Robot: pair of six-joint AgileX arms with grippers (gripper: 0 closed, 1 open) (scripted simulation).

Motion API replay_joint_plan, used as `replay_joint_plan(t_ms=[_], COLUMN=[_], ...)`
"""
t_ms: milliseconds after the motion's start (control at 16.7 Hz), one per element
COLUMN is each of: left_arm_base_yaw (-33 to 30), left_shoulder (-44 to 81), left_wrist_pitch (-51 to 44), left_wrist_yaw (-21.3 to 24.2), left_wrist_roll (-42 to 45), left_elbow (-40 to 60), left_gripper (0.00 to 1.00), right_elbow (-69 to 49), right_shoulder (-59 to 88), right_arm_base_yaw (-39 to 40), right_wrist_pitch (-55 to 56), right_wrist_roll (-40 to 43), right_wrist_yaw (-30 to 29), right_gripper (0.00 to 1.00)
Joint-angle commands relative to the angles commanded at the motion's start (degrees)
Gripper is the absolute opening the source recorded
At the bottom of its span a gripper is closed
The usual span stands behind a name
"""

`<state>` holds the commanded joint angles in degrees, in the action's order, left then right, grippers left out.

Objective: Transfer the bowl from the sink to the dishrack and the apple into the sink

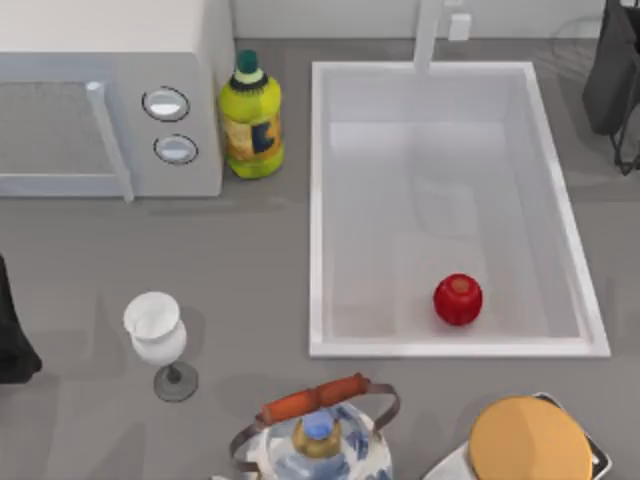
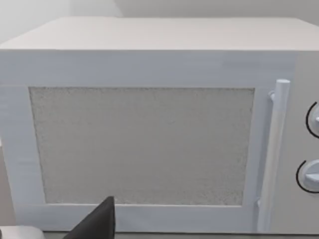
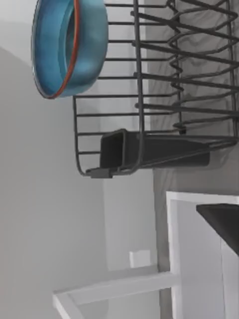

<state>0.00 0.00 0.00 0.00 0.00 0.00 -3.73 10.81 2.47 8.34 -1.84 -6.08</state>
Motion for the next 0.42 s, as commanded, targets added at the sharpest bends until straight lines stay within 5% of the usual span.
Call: replay_joint_plan(t_ms=[420], left_arm_base_yaw=[0.0], left_shoulder=[0.0], left_wrist_pitch=[0.0], left_wrist_yaw=[0.0], left_wrist_roll=[0.0], left_elbow=[0.0], left_gripper=[1.0], right_elbow=[3.73], right_shoulder=[-10.81], right_arm_base_yaw=[-2.47], right_wrist_pitch=[-8.34], right_wrist_roll=[1.84], right_wrist_yaw=[6.08], right_gripper=[1.0])
